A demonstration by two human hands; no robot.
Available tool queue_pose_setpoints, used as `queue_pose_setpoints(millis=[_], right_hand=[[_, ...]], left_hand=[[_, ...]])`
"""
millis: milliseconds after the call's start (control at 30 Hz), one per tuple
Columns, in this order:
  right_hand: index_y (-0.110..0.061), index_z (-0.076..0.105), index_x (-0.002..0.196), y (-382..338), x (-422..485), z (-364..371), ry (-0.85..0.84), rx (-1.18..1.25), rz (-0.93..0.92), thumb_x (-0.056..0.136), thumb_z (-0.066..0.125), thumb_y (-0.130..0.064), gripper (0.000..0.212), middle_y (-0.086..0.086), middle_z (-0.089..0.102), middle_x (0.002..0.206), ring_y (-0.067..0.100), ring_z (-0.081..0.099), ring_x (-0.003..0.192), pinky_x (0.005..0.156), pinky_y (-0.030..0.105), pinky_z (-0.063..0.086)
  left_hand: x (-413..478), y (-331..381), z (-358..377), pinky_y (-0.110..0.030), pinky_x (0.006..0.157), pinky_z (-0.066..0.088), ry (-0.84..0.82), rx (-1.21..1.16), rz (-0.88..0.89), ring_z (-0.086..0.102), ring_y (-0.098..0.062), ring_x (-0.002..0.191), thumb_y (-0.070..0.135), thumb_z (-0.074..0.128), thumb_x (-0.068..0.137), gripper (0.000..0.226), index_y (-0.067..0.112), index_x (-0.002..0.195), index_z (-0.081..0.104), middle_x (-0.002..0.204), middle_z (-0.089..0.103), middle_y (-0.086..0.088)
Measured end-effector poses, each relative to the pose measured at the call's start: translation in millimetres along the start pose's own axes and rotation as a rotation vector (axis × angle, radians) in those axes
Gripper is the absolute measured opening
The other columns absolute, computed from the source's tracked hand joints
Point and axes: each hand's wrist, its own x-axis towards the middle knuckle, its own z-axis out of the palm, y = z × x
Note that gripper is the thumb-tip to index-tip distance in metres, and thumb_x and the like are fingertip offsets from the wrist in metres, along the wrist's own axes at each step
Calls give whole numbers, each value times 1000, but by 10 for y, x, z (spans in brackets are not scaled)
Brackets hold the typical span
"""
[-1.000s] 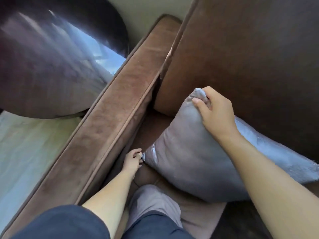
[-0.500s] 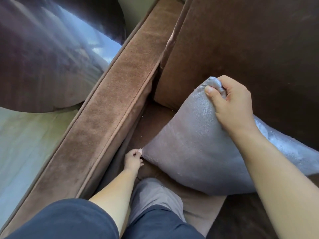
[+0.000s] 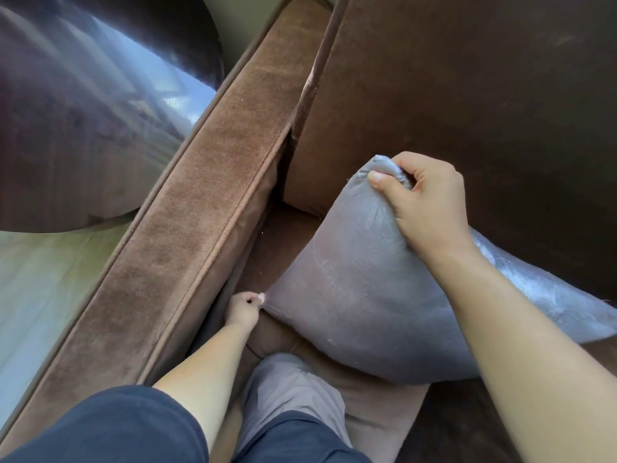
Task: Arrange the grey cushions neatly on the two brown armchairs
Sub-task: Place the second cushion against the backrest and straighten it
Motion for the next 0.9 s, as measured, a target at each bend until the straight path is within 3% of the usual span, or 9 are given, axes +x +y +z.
queue_pose_setpoints(millis=[167, 233, 367, 500, 567, 633, 733, 800, 900], right_hand=[[-25, 71, 98, 71, -58, -83, -7, 56, 0, 90, 65, -29, 12, -15, 70, 90, 1, 62, 88, 74, 11, 44], [-24, 70, 106, 231, -134, -252, 8, 10, -7, 89, 66, -27, 17, -14, 69, 100, 2, 61, 96, 81, 9, 42], [-14, 67, 114, 764, -590, -590, 83, -412, -69, 88, 68, -26, 28, 4, 66, 117, 26, 57, 111, 96, 40, 41], [-9, 53, 134, 1347, -1189, -810, 268, -476, 223, 87, 68, -36, 56, 16, 45, 144, 33, 37, 138, 116, 54, 22], [-9, 41, 142, 1602, -1411, -911, 367, -383, 375, 86, 67, -41, 70, 19, 33, 152, 34, 27, 143, 117, 52, 21], [-11, 31, 147, 1804, -1566, -1000, 482, -234, 508, 84, 71, -39, 80, 17, 24, 156, 32, 22, 145, 119, 45, 22], [-8, 22, 151, 2064, -1668, -1067, 597, 49, 715, 78, 79, -39, 97, 18, 23, 157, 28, 24, 145, 117, 37, 23], [-9, 23, 151, 2188, -1682, -1054, 593, 323, 805, 77, 80, -39, 99, 15, 34, 153, 25, 39, 138, 114, 36, 32], [-21, 42, 139, 2290, -1692, -962, 558, 708, 799, 79, 78, -40, 72, 1, 60, 133, 4, 61, 110, 91, 22, 46]], left_hand=[[-120, 396, -85, -31, 74, 48, 5, 252, 68, 67, -29, 86, 0, 58, 85, 17, 9, 77, 70, 87, 72, -14], [-211, 732, -99, -30, 77, 50, -50, 210, 94, 68, -30, 89, -1, 55, 86, 20, 8, 78, 70, 89, 73, -15], [-584, 1594, -104, -28, 74, 46, -227, 79, 304, 64, -19, 86, 17, 55, 96, 24, 18, 77, 70, 86, 72, -2], [-1066, 2306, -145, -28, 78, 52, -317, -73, 519, 72, -12, 93, 50, 48, 96, 39, 20, 95, 73, 98, 77, 2], [-1260, 2531, -164, -32, 86, 53, -392, -163, 613, 71, -14, 101, 57, 50, 92, 41, 24, 100, 72, 108, 76, -1], [-1414, 2633, -168, -34, 87, 50, -388, -158, 753, 67, -16, 94, 61, 56, 87, 35, 29, 94, 69, 99, 72, 2], [-1482, 2601, -113, -27, 87, 46, -363, -108, 845, 63, 0, 95, 61, 70, 77, 30, 42, 97, 61, 95, 66, 20], [-1470, 2527, -61, -25, 93, 47, -365, -86, 831, 61, 3, 110, 59, 78, 70, 54, 43, 115, 53, 113, 65, 21], [-1479, 2458, 23, -19, 93, 45, -302, -51, 805, 56, 8, 117, 56, 84, 62, 88, 39, 135, 38, 129, 57, 19]])
